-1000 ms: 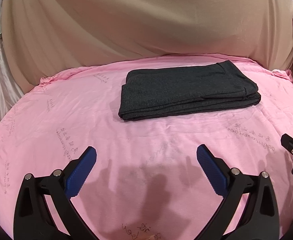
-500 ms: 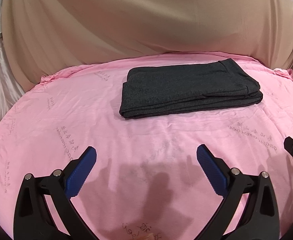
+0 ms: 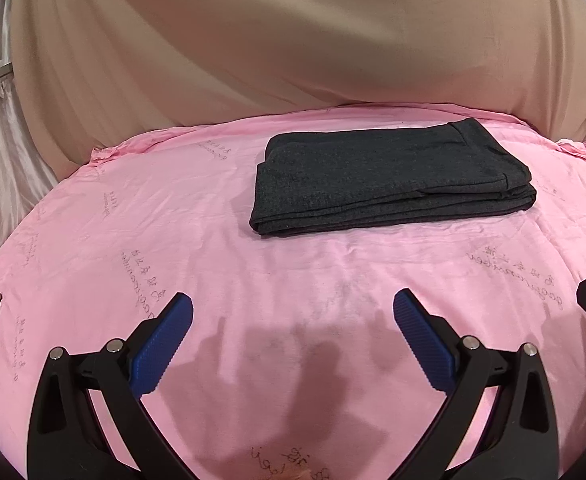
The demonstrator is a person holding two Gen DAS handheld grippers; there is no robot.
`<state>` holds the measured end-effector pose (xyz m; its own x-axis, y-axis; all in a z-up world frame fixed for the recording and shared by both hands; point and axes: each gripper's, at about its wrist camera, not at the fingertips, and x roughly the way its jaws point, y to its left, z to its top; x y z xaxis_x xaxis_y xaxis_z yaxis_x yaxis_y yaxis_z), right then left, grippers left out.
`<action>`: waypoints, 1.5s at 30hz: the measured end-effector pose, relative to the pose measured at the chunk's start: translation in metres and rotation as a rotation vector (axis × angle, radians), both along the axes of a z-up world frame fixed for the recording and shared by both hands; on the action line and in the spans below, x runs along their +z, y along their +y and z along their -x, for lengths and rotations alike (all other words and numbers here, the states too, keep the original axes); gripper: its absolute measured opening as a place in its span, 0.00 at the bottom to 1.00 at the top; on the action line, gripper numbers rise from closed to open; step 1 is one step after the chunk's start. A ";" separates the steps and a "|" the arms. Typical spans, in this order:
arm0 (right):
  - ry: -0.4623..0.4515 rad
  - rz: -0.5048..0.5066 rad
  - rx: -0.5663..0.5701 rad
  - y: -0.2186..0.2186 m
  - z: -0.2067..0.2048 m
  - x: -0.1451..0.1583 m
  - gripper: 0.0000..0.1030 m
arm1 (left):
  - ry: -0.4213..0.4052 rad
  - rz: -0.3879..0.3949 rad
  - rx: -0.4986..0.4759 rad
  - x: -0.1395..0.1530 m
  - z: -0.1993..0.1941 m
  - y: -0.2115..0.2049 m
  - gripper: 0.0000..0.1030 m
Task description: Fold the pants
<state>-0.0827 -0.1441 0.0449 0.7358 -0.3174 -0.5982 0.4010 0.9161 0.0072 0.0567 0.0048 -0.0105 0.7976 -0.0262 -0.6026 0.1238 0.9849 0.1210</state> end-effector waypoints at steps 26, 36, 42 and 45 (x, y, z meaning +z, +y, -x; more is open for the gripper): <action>0.000 0.000 -0.002 -0.001 0.001 -0.001 0.76 | -0.025 0.003 -0.045 0.004 0.008 -0.007 0.95; 0.000 0.000 0.001 -0.003 0.001 -0.001 0.77 | -0.021 0.006 -0.047 0.003 0.007 -0.006 0.95; 0.001 -0.001 0.005 -0.004 0.000 -0.001 0.77 | -0.021 0.005 -0.046 0.003 0.006 -0.006 0.95; 0.001 -0.001 0.005 -0.004 0.001 -0.001 0.77 | -0.022 0.005 -0.045 0.003 0.006 -0.006 0.95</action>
<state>-0.0836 -0.1480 0.0439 0.7371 -0.3131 -0.5988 0.3961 0.9182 0.0074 0.0503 -0.0010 -0.0077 0.8086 -0.0657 -0.5847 0.1657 0.9789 0.1192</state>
